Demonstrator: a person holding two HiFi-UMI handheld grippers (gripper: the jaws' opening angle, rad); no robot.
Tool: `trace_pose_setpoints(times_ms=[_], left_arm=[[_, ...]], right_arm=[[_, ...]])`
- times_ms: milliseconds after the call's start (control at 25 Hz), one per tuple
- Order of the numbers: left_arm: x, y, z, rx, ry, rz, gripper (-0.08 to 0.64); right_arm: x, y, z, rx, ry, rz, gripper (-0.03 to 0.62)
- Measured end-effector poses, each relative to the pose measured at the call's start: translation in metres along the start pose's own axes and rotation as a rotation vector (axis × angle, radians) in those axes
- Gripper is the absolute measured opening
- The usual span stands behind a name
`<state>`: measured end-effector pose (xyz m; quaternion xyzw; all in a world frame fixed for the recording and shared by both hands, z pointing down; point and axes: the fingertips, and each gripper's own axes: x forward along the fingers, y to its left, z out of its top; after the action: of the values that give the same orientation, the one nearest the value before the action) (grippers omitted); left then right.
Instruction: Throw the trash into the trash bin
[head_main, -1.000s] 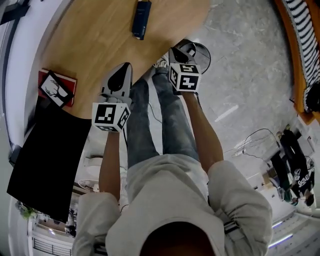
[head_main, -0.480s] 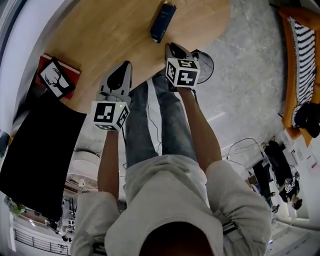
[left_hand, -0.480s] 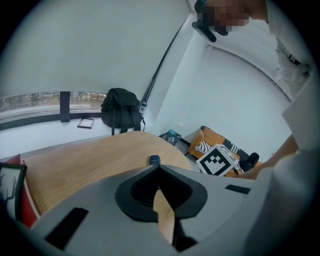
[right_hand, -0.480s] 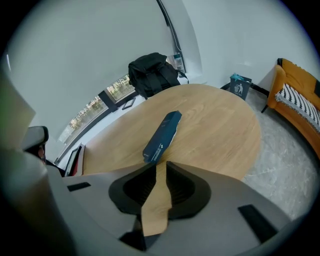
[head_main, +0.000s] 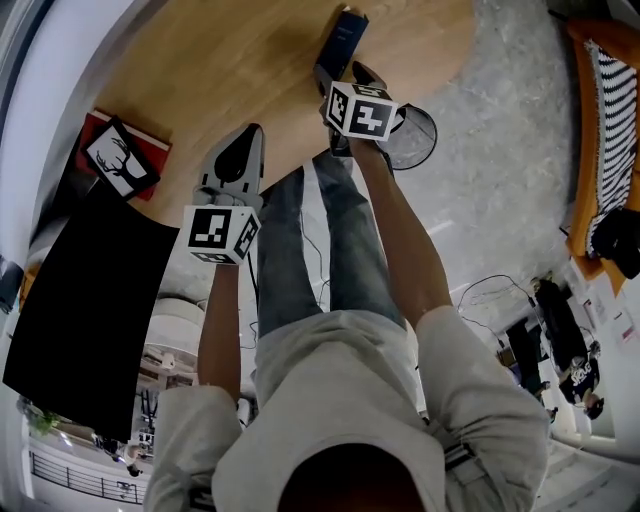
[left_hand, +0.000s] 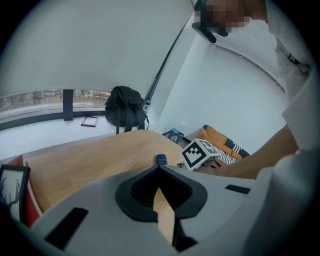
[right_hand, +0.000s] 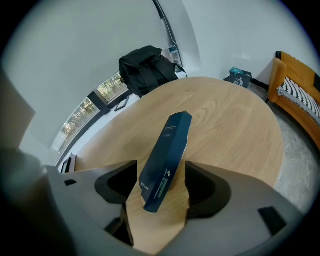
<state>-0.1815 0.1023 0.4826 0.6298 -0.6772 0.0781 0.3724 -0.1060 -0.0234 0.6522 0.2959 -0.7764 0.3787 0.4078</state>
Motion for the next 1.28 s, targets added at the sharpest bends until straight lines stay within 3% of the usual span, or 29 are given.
trace_pose_setpoints(times_ms=[320, 440, 600, 920, 1280], left_arm=[[-0.001, 0.007, 0.002, -0.014, -0.007, 0.015, 0.017], [-0.002, 0.006, 0.003, -0.016, -0.007, 0.016, 0.017], [-0.003, 0.009, 0.001, -0.015, -0.005, 0.018, 0.017], [0.0, 0.001, 0.003, 0.004, -0.005, -0.001, 0.017], [0.015, -0.038, 0.002, 0.078, 0.016, -0.094, 0.017]], right_arm=[[0.016, -0.009, 0.01, 0.027, 0.024, -0.075, 0.29], [0.01, -0.016, 0.014, 0.004, 0.028, -0.123, 0.222], [0.01, -0.011, 0.014, 0.008, 0.003, -0.085, 0.118], [-0.013, -0.005, 0.015, 0.02, -0.051, -0.04, 0.104], [-0.06, -0.042, -0.008, 0.105, -0.117, -0.086, 0.104]])
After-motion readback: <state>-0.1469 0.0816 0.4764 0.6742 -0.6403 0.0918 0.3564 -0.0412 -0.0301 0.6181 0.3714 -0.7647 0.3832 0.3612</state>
